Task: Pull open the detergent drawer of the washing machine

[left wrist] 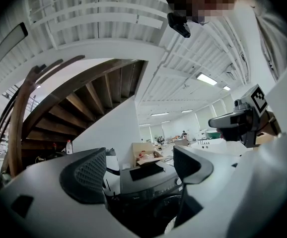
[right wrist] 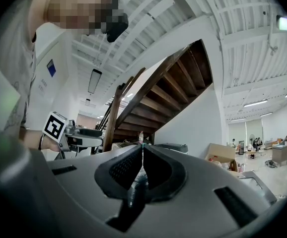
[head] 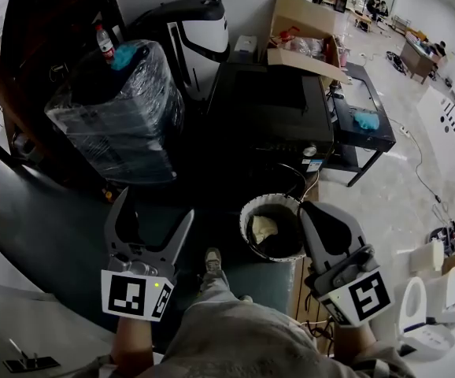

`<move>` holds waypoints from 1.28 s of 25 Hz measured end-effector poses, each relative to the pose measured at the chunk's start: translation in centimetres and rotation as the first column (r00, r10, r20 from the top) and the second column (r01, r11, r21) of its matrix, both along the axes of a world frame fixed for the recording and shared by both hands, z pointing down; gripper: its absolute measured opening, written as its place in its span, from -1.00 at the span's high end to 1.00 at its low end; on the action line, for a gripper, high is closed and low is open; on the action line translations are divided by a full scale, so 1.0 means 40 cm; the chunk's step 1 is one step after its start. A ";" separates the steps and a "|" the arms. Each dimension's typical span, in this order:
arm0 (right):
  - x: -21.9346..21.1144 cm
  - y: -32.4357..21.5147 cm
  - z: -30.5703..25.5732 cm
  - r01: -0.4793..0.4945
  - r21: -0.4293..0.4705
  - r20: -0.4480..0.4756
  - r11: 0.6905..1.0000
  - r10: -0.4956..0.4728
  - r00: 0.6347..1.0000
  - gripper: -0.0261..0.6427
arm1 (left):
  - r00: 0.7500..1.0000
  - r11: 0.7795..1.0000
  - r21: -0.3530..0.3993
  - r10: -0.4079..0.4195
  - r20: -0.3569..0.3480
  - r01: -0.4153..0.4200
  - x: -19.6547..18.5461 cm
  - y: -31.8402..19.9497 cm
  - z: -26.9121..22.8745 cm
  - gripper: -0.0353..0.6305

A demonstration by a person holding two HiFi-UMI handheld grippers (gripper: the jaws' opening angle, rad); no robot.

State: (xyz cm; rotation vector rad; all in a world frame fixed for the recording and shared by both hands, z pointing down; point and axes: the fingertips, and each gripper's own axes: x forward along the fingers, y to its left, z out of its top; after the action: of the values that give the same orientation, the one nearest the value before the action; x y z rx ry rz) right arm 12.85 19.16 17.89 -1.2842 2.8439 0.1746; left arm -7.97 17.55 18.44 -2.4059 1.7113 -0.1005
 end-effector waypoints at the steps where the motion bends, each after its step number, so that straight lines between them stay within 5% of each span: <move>1: -0.008 -0.019 0.003 -0.001 -0.006 -0.001 1.000 0.001 1.000 0.82 | 1.000 1.000 -0.008 0.003 -0.013 -0.004 -0.008 -0.021 0.006 -0.37; 10: -0.091 -0.206 0.042 -0.012 -0.061 -0.031 0.998 0.010 0.999 0.82 | 0.986 0.995 -0.096 0.021 -0.165 -0.037 -0.092 -0.240 0.081 -0.37; 17: -0.164 -0.344 0.061 -0.040 -0.098 -0.049 0.994 0.036 0.998 0.82 | 0.948 0.976 -0.187 0.046 -0.316 -0.110 -0.151 -0.408 0.153 -0.37; 26: -0.256 -0.534 0.147 -0.103 -0.185 -0.082 0.977 0.089 0.993 0.82 | 0.832 0.937 -0.253 0.066 -0.551 -0.242 -0.224 -0.621 0.264 -0.37; 32: -0.303 -0.639 0.211 -0.133 -0.235 -0.095 0.963 0.113 0.989 0.82 | 0.748 0.890 -0.305 0.058 -0.661 -0.339 -0.237 -0.736 0.373 -0.37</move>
State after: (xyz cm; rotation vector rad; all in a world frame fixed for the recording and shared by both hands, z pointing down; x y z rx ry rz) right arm 0.74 -6.41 26.32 -1.5320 2.9269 -0.1260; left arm -17.47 -11.89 33.36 -3.2023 1.7756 0.5131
